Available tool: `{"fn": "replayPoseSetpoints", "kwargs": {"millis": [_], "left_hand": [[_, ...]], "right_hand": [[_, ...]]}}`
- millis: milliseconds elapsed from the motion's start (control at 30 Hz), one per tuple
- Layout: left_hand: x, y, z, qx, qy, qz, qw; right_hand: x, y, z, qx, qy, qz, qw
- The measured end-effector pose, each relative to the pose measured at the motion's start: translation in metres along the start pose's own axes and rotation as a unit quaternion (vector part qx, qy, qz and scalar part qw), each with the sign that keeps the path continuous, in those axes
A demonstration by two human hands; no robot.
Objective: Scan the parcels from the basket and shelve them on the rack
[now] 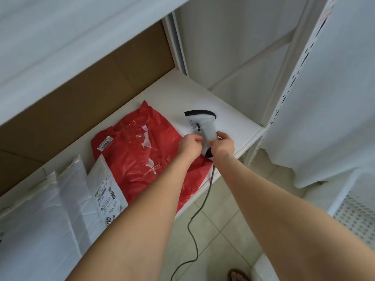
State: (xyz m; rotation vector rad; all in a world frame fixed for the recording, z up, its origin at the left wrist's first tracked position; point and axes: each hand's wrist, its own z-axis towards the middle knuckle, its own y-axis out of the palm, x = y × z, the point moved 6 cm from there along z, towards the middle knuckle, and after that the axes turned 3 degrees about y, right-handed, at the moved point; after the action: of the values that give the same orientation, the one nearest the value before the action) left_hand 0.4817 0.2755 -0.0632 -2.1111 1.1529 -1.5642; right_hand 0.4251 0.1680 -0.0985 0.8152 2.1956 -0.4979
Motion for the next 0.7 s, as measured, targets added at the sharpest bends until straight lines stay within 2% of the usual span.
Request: {"fn": "replayPoseSetpoints", "kwargs": {"millis": [200,333,467,567,700], "left_hand": [[0.005,0.011,0.001,-0.027,0.02,-0.044,0.998],[0.006,0.017,-0.002,-0.055,0.018,-0.057,0.997],[0.008,0.018,-0.009,-0.079,0.012,-0.071,0.994],[0.008,0.006,-0.017,-0.053,0.003,-0.055,0.997],[0.006,-0.02,-0.029,0.008,0.001,0.051,0.999]], "right_hand": [[-0.007,0.0,0.007,-0.003,-0.04,-0.034,0.999],[-0.005,0.0,0.003,-0.013,-0.041,-0.09,0.995],[-0.004,0.003,-0.005,-0.041,-0.029,-0.098,0.994],[-0.002,0.004,-0.014,-0.054,-0.017,-0.134,0.989],[-0.007,-0.002,-0.033,-0.046,-0.026,-0.163,0.985]]}}
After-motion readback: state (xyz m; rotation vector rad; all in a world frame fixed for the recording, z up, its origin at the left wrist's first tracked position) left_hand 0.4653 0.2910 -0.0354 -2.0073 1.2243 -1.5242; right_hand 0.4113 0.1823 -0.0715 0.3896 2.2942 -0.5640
